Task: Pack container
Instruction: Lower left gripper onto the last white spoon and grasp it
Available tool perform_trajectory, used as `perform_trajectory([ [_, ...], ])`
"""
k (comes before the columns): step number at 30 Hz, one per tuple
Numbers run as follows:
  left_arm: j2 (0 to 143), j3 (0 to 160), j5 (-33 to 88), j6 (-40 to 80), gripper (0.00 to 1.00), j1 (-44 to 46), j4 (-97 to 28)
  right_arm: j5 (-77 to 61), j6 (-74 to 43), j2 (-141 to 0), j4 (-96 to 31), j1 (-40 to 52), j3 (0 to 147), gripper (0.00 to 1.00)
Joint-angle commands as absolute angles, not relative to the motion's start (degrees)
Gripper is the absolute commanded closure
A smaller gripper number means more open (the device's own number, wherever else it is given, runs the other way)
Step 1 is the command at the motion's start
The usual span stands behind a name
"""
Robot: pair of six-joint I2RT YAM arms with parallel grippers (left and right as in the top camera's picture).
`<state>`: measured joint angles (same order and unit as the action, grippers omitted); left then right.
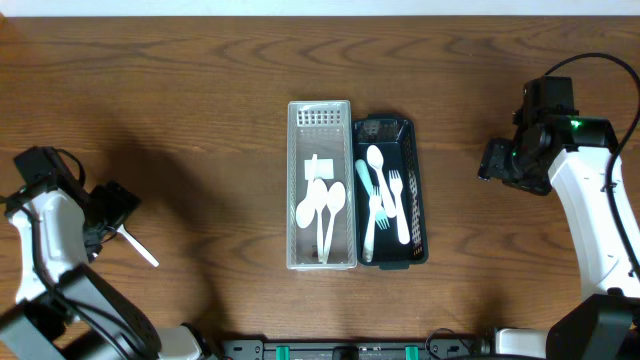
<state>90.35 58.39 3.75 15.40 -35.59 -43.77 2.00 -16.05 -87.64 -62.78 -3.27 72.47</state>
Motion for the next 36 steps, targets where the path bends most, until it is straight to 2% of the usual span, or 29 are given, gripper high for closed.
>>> perform_trajectory([
  [1,94.6,58.4,4.1,14.6,0.06,-35.8,-42.4,2.6,-15.6,-87.4,-62.8,-3.7,72.3,0.33],
  [16,104.6,58.3,6.8,12.9,0.09,-35.8,-39.6,2.6,-15.6,-87.4,-62.8,-3.7,72.3,0.33],
  [21,104.6,58.3,6.4,12.9,0.33,-35.8,-40.0,2.6,-15.6,-87.4,-62.8,-3.7,72.3,0.33],
  [26,104.6,58.3,6.4,12.9,0.64,-35.8,-40.4,2.6,-15.6,-87.4,-62.9,-3.7,72.3,0.33],
  [29,104.6,58.3,6.4,12.9,0.75,-35.8,-40.4,2.6,-15.6,-87.4,-63.1,-3.7,72.3,0.33],
  [30,104.6,58.3,6.4,12.9,0.85,-35.8,-40.4,2.6,-15.6,-87.4,-63.2,-3.7,72.3,0.33],
  [31,104.6,58.3,6.4,12.9,0.91,-35.8,-40.4,2.6,-15.6,-87.4,-63.2,-3.7,72.3,0.34],
  [32,104.6,58.3,6.4,12.9,0.94,-35.8,-40.4,2.6,-15.5,-87.4,-63.2,-3.7,72.3,0.33],
  [36,104.6,58.3,6.5,13.0,0.94,-35.7,-40.4,2.6,-15.6,-87.4,-63.4,-3.7,72.3,0.33],
])
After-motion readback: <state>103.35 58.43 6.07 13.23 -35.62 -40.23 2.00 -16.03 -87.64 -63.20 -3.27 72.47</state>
